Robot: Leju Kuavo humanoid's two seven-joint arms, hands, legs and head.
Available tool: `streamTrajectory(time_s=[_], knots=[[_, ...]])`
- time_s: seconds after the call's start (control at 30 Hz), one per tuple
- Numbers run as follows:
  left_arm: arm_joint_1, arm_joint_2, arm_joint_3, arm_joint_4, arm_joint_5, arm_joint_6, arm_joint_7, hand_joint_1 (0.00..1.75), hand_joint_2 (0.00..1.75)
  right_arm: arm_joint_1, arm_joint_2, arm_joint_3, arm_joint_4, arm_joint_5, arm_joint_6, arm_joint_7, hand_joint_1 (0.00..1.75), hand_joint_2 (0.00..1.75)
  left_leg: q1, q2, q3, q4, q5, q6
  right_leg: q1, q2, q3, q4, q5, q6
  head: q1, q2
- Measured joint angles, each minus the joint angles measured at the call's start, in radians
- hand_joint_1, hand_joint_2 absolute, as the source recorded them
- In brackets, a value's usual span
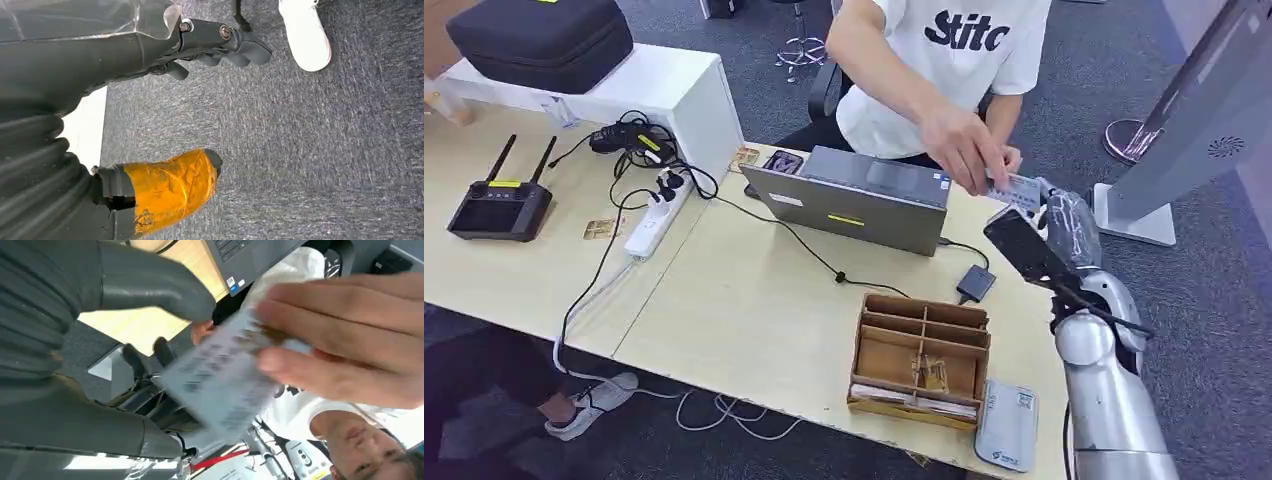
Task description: Pass the card to the sensor for recognition and then transmit it.
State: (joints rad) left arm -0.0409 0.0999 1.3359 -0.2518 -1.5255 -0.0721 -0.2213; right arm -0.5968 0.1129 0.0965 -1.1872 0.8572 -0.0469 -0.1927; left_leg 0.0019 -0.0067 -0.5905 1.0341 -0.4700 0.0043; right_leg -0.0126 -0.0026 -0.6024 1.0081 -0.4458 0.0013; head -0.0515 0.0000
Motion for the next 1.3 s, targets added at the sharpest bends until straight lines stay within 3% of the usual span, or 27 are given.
streamTrajectory(time_s=[0.13,0.3,0.63,0.77,0.87,1.07,1.3], knots=[[0.003,-0.001,0.000,0.000,0.002,0.002,0.003,0.00,1.75,0.050,0.000,0.003,-0.068,0.001,-0.027,-0.027,0.00,1.75,0.000,0.000,0.000,0.000,0.000,0.000,0.000,0.000,0.000,0.000,0.000,0.000,0.000,0.000],[0.009,-0.006,0.000,0.000,0.007,0.009,0.009,0.00,1.75,0.166,-0.007,0.004,-0.271,-0.031,-0.058,-0.066,0.00,1.75,0.001,0.000,0.000,0.000,0.000,0.000,0.000,0.000,-0.001,0.000,-0.001,-0.001,0.000,0.000],[0.033,-0.025,0.021,0.000,0.025,0.026,0.019,0.00,1.75,0.409,-0.097,-0.072,-0.623,-0.093,-0.121,-0.166,0.00,1.75,0.000,0.000,0.000,0.000,-0.002,0.001,0.000,0.000,0.000,-0.001,-0.002,0.000,0.000,0.000],[0.039,-0.036,0.042,0.000,0.039,0.033,0.020,0.00,1.75,0.533,-0.139,-0.118,-0.720,-0.169,-0.098,-0.240,0.00,1.75,0.000,0.000,0.000,0.000,-0.003,0.002,0.000,0.000,0.000,-0.002,-0.002,0.000,0.000,0.000],[0.042,-0.045,0.059,0.000,0.050,0.041,0.022,0.00,1.75,0.632,-0.167,-0.125,-0.773,-0.151,-0.068,-0.277,0.00,1.75,0.000,0.000,0.000,0.000,-0.005,0.001,0.000,0.000,0.000,-0.002,-0.003,0.001,0.000,0.000],[0.042,-0.061,0.102,-0.002,0.057,0.042,0.022,0.00,1.75,0.810,-0.284,-0.066,-0.802,-0.039,-0.070,-0.232,0.00,1.75,0.000,0.000,0.000,0.000,-0.005,0.001,0.000,0.000,0.000,-0.001,-0.005,0.001,0.000,0.000],[0.041,-0.071,0.121,-0.002,0.054,0.042,0.020,0.00,1.75,0.875,-0.364,-0.018,-0.802,-0.032,-0.072,-0.217,0.00,1.75,0.000,0.001,0.000,0.000,-0.005,0.002,0.000,0.001,0.000,-0.001,-0.005,0.001,0.000,0.000]])
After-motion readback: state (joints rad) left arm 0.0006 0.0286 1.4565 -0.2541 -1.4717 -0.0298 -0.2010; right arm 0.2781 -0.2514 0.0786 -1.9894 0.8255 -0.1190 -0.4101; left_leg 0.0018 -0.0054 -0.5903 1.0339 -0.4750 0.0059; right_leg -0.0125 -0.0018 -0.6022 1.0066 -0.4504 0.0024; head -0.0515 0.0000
